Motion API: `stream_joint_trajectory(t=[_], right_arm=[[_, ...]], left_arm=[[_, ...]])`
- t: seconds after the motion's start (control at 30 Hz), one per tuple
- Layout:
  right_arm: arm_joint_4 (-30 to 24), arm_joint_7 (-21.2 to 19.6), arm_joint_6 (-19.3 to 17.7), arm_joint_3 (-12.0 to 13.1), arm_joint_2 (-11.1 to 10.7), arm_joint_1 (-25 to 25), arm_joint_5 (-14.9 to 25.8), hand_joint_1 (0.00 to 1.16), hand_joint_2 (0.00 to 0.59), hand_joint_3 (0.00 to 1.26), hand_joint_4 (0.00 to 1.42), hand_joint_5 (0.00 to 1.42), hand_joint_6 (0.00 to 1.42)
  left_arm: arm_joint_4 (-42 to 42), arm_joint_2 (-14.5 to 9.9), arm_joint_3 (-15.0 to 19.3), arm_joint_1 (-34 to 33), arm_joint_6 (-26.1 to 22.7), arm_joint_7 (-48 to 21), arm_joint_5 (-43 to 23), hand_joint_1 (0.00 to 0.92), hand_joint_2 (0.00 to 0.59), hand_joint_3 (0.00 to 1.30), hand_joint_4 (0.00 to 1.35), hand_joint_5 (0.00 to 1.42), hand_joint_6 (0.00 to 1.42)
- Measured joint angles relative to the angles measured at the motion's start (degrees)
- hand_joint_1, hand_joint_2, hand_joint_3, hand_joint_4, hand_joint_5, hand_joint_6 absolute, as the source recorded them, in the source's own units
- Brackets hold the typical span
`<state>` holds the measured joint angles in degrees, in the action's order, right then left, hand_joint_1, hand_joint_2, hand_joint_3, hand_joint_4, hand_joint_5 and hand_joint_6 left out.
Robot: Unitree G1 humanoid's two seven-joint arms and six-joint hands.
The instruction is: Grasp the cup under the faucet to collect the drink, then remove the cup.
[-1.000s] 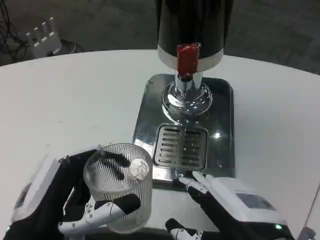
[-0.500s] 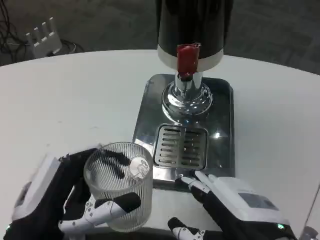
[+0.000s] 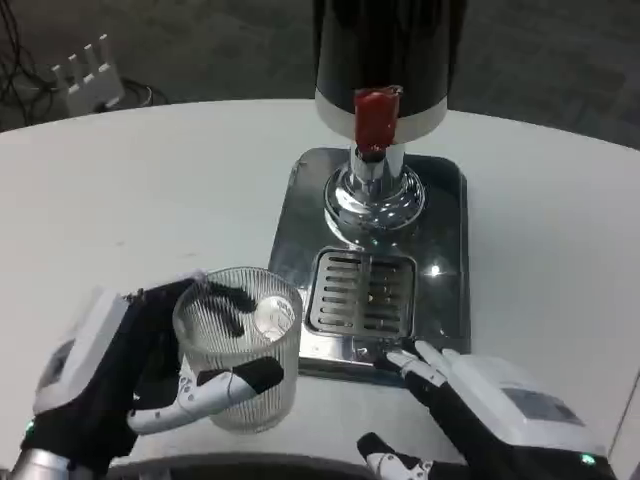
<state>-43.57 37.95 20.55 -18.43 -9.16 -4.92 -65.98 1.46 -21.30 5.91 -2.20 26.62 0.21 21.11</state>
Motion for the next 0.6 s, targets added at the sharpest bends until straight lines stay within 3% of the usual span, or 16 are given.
stream_joint_trajectory(t=[0.27, 0.33, 0.6], right_arm=[[-2.55, 0.17, -0.37, 1.23, -0.29, -2.60, 0.14, 0.32, 0.430, 0.13, 0.00, 0.01, 0.14], [-3.22, 0.16, -0.94, 1.39, -0.29, -2.72, 0.14, 0.32, 0.430, 0.13, 0.00, 0.01, 0.14], [-3.86, 0.16, -1.40, 1.61, 0.11, -3.78, 0.13, 0.32, 0.430, 0.13, 0.00, 0.01, 0.13]], left_arm=[[-14.09, -0.86, -0.48, -12.43, -1.66, 6.04, 4.65, 0.462, 0.225, 1.01, 1.11, 1.34, 1.42], [-19.99, -1.77, -1.43, -17.46, -1.91, 8.12, 6.49, 0.463, 0.226, 1.01, 1.11, 1.34, 1.42], [-31.17, -2.10, -5.61, -25.69, -1.31, 12.18, 8.60, 0.469, 0.229, 1.01, 1.11, 1.34, 1.42]])
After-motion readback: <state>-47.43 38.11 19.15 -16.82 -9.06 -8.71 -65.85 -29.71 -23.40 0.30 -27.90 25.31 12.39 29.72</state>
